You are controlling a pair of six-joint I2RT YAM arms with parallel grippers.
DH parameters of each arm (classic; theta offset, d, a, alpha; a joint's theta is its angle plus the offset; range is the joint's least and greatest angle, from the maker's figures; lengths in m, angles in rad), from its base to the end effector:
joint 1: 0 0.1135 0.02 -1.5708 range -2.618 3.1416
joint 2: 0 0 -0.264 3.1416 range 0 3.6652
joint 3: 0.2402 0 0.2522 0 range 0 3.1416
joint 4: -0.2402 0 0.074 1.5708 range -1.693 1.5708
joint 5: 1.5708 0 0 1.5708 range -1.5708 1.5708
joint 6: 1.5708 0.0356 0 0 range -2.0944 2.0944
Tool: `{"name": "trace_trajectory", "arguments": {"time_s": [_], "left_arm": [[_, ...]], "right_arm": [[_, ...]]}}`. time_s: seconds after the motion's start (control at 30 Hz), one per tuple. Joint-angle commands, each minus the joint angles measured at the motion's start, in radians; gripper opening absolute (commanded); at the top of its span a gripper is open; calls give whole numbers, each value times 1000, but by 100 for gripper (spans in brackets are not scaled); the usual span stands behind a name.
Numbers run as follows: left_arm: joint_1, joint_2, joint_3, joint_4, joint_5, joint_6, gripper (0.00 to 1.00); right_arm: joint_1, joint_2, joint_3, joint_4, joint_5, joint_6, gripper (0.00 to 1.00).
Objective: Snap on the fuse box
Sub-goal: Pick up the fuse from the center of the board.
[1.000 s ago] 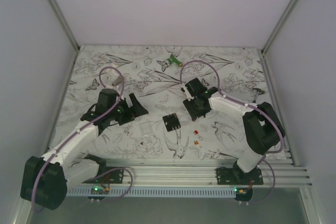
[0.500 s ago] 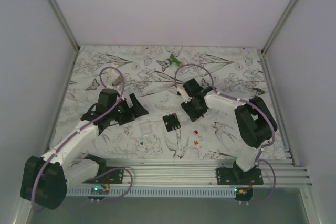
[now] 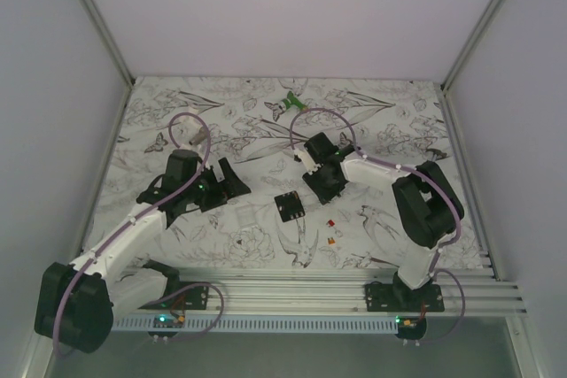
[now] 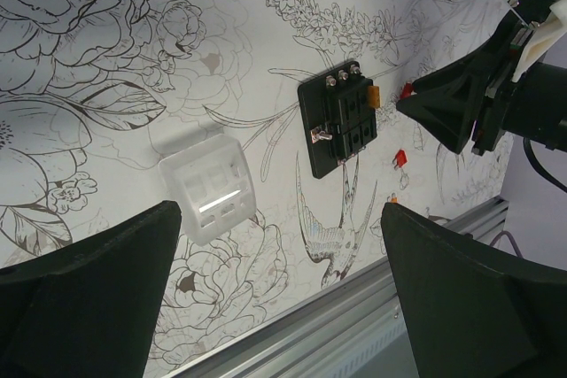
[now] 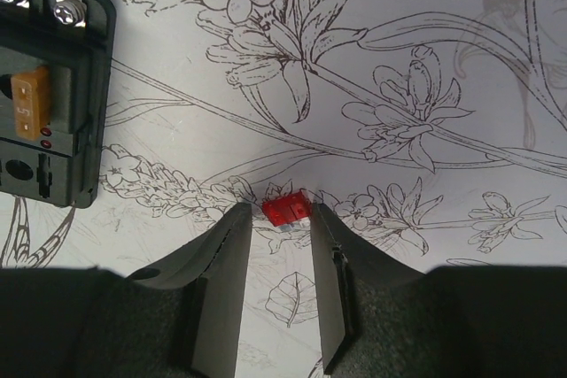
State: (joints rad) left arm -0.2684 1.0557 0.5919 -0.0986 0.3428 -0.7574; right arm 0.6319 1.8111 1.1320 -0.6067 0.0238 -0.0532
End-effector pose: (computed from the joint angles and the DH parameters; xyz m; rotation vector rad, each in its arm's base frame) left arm 0.2155 -0.0717 0.2300 -0.3352 2.2291 -0.9460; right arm 0.2764 0.2013 0.1576 -0.9562 2.6960 0.0845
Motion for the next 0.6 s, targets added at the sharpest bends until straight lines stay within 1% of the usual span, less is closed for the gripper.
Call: {"name": "trace_trajectory", "arguments": {"time_s": [0.0,0.1,0.2,0.33,0.5,0.57], "left_arm": [[-4,10,23,-11,2,19,100],[-6,11,23,-12,7,19,100],[-6,9,22,-12,8,19,100],[-8,8,22,-12,8,19,100],[-9,9,22,-12,8,20,100],[-8,9,22,-11,8,20,100]], "right_arm": [[8,17,10,-3,15,-23,39],[8,33,19,-6,33,-29,39],[8,44,22,-4,43,-46,43],[7,55,21,7,58,-72,45],[8,66,20,6,23,-105,45],[7,72,18,7,14,-111,42]]}}
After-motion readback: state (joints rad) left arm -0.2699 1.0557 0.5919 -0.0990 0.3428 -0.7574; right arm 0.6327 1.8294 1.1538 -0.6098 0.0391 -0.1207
